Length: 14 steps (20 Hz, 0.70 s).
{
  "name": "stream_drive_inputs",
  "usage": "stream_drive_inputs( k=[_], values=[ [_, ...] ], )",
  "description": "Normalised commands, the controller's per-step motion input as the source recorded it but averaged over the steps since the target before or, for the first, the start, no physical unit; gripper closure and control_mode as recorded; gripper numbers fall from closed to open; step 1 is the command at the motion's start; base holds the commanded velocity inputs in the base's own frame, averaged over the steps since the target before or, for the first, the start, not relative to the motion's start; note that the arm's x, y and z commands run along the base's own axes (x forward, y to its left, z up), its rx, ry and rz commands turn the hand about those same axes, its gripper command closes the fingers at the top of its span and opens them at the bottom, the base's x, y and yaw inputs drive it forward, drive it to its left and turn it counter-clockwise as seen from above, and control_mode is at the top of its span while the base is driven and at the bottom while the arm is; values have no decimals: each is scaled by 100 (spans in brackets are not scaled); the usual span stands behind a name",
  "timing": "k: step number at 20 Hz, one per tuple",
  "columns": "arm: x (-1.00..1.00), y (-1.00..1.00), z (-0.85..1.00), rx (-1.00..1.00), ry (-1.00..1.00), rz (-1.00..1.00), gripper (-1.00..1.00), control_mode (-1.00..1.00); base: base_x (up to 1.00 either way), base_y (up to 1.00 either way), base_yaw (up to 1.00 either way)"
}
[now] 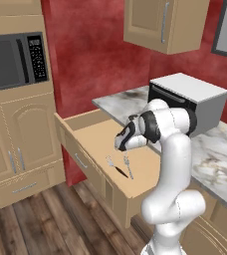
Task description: Organize the utensils by type. Pick up the wooden spoons from the counter and place them in the open cabinet. Then pick up the metallic utensils from the counter and place them in the open drawer.
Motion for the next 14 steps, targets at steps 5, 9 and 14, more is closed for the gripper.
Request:
stream_drive_inputs(
  k=[5, 9, 14],
  values=[
    [-30, 0, 94, 0, -13, 19, -100, -100, 0, 0, 0],
    [-33, 0, 98, 0, -6, 16, -100, -100, 0, 0, 0],
    [-39, 0, 98, 0, 0, 6, -100, -100, 0, 0, 0]
  ],
)
